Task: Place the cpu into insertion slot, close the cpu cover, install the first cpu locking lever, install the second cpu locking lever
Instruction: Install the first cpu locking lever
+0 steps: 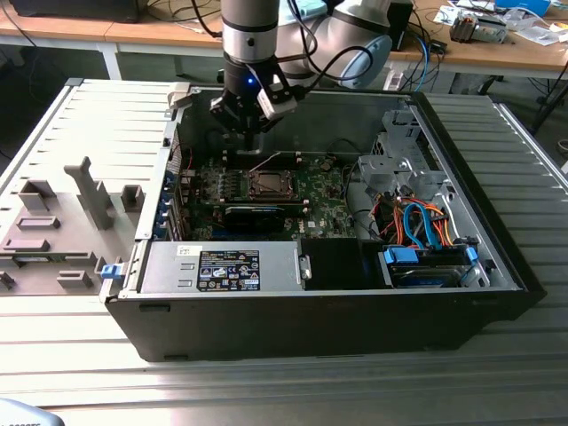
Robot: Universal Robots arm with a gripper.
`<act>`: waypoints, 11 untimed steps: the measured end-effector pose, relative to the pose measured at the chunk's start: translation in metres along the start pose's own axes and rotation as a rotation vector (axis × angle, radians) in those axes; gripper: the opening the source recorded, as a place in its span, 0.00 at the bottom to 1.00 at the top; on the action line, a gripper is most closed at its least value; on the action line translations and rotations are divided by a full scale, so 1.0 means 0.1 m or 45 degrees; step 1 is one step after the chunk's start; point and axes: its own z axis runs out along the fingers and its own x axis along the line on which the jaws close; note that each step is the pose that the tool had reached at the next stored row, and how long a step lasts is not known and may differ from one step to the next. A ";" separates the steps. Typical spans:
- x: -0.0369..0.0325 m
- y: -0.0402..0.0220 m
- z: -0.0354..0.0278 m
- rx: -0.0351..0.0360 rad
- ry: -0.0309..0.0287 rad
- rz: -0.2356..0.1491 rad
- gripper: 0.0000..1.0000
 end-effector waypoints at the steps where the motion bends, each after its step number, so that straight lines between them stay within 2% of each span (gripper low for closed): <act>1: -0.005 0.000 0.000 0.0000 0.0001 0.000 0.11; 11: -0.054 -0.002 -0.001 0.0000 0.0004 0.000 0.11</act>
